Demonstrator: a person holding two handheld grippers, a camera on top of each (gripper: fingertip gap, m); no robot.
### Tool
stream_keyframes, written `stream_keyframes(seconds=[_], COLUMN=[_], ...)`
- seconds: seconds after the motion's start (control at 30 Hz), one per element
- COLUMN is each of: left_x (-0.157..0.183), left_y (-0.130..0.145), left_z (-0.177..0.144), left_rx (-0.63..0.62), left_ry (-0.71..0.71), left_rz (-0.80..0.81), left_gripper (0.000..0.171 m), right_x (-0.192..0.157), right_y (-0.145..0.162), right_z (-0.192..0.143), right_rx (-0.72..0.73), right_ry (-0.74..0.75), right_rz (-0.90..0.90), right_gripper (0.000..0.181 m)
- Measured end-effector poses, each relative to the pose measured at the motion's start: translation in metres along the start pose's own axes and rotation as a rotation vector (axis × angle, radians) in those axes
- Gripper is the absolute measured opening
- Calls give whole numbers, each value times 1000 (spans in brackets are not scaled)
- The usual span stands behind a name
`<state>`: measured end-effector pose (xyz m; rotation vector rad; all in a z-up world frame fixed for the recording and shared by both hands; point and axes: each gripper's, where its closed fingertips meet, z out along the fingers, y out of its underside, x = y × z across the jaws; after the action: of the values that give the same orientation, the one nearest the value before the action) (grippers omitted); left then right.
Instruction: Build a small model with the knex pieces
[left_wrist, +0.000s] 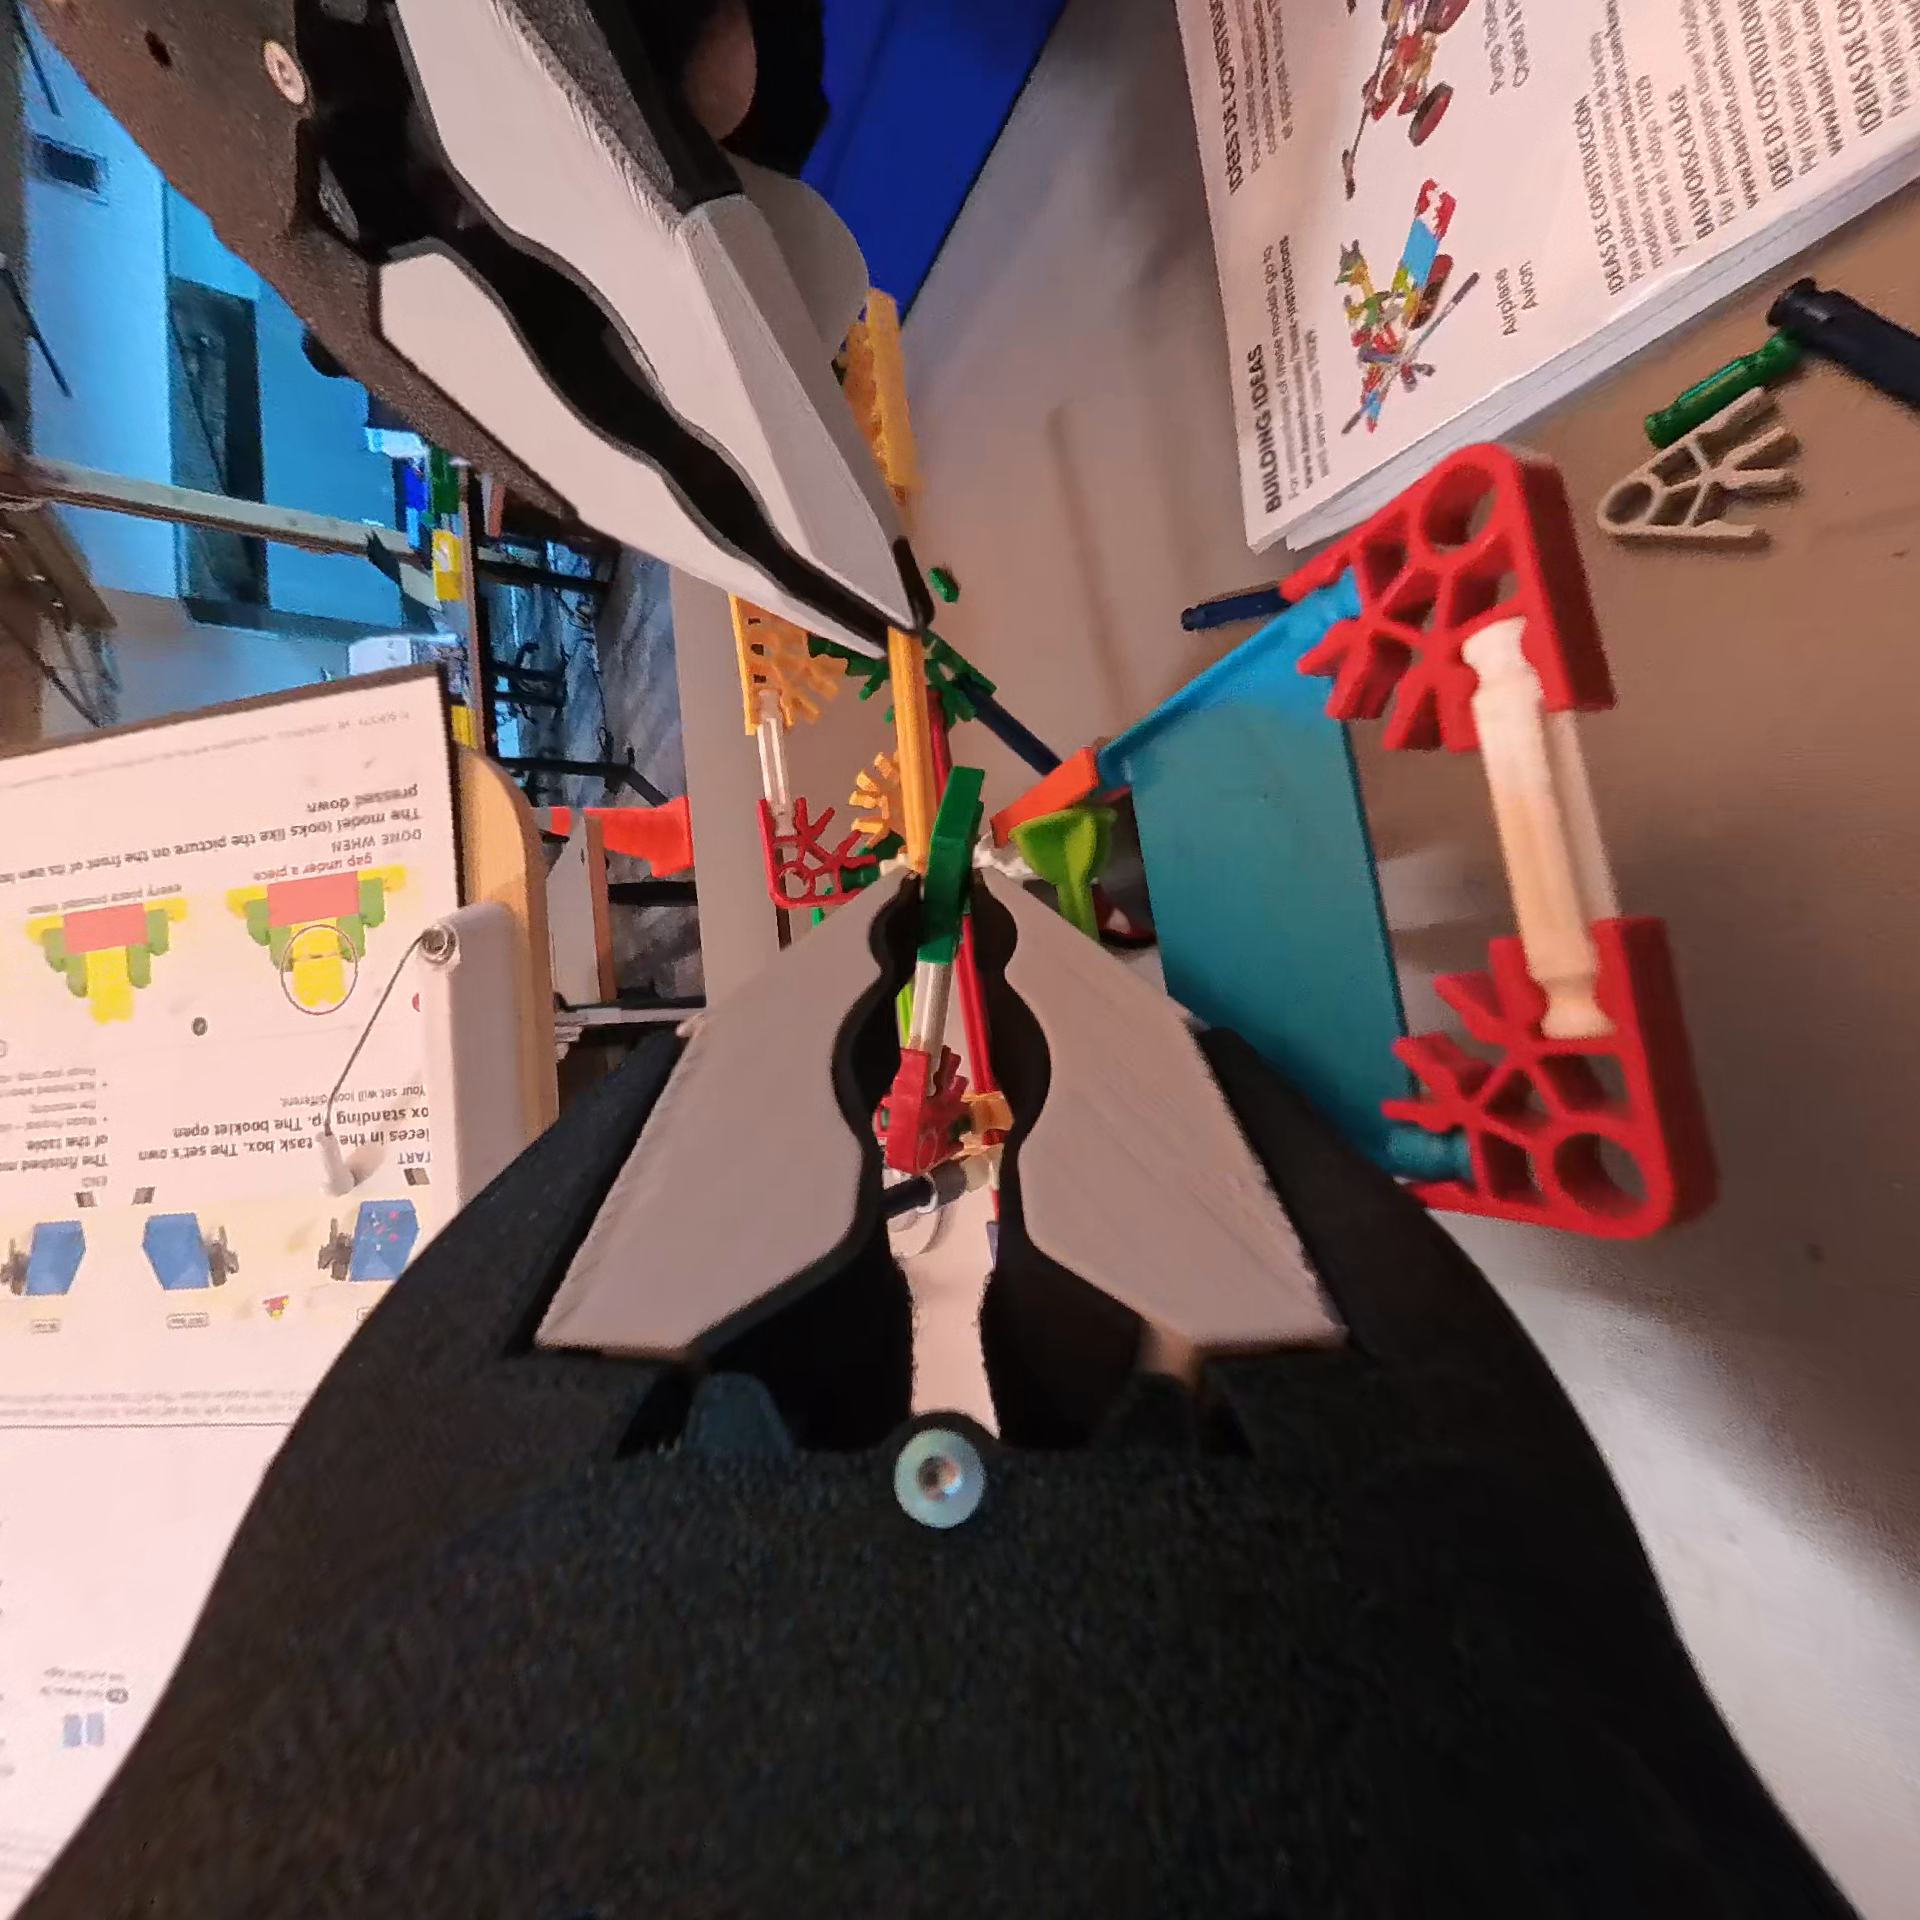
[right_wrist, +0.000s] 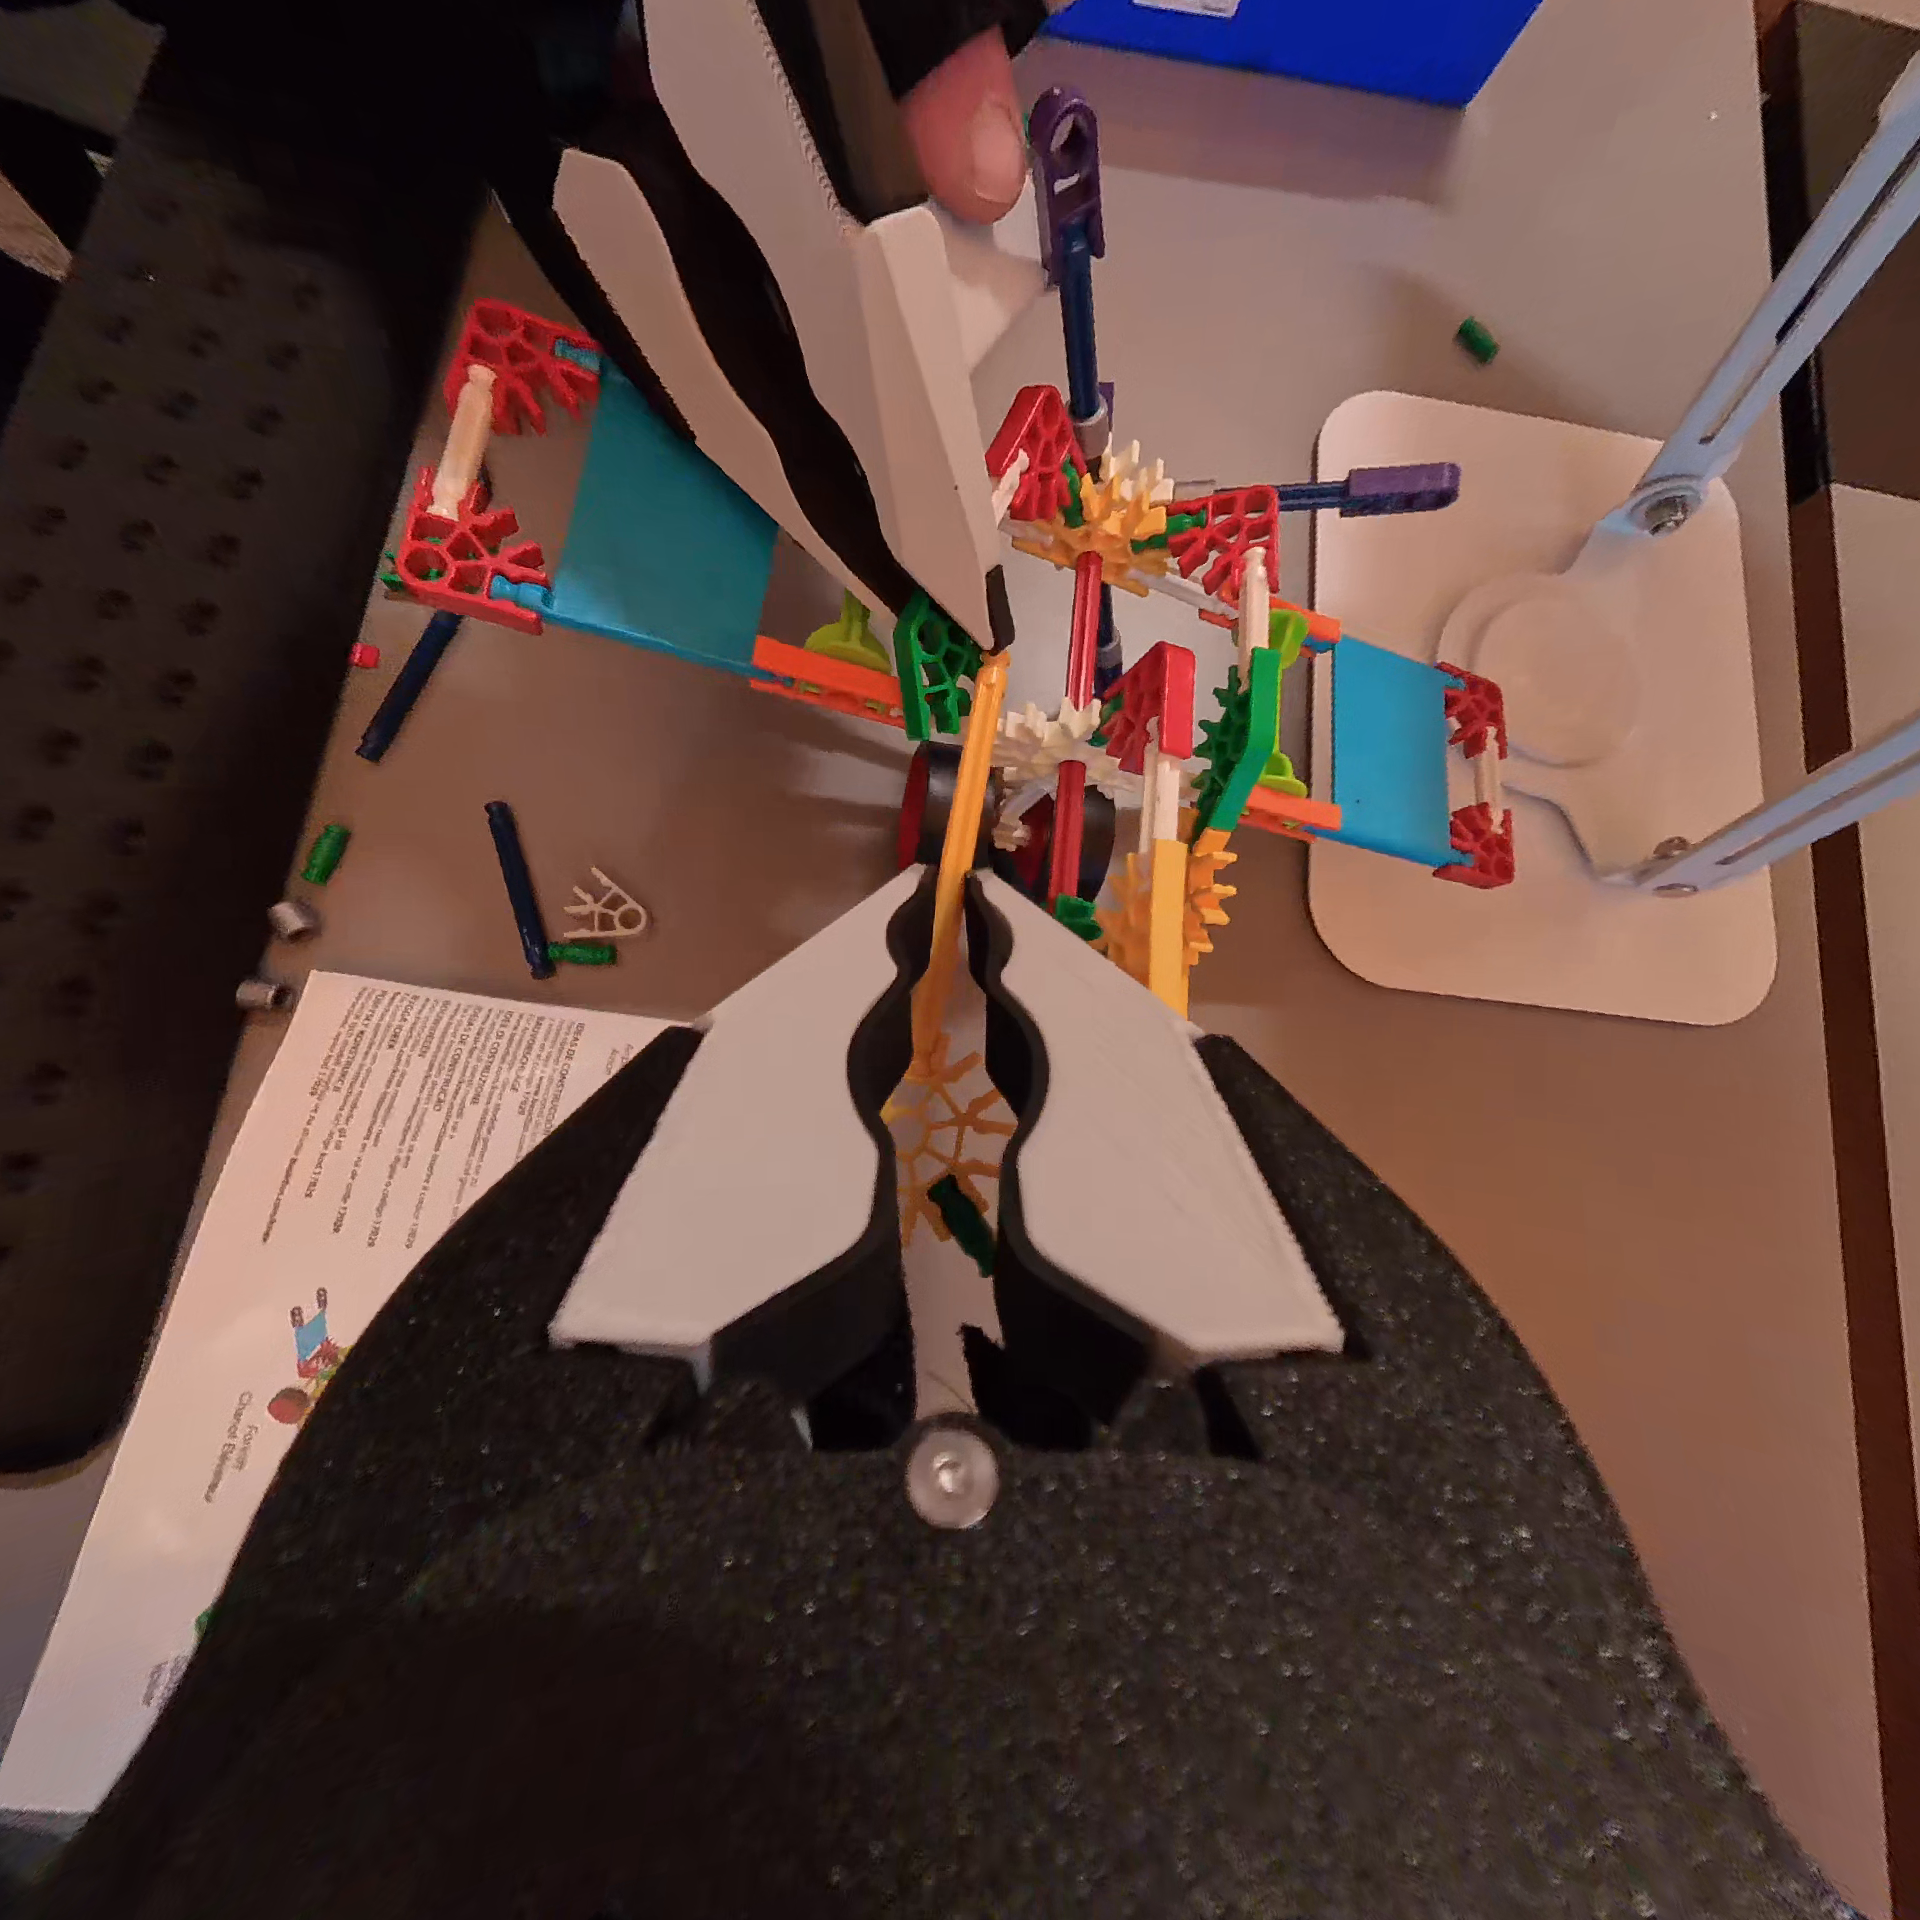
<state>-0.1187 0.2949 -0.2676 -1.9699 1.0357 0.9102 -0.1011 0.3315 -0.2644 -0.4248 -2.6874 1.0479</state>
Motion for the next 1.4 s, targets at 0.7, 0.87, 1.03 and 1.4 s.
stream_keyframes(seconds=[0.7, 0.87, 1.03, 1.4], left_x=[14, 26, 29, 27], left_y=[-2, 1, 1, 2], left_z=[-20, -15, -12, -21], left_rx=[-310, -336, -351, -174], left_ry=[135, 230, 253, 99], left_rz=[-164, -194, -223, -116], left_gripper=[38, 19, 9, 5], right_x=[-14, -14, -15, -18], right_y=[2, 8, 11, 0], right_z=[-2, 0, 6, 17], right_rx=[-54, -99, -127, -102], right_ry=[-29, -14, -3, 54], right_rz=[-9, -30, -52, -148], right_gripper=[5, 5, 5, 5])
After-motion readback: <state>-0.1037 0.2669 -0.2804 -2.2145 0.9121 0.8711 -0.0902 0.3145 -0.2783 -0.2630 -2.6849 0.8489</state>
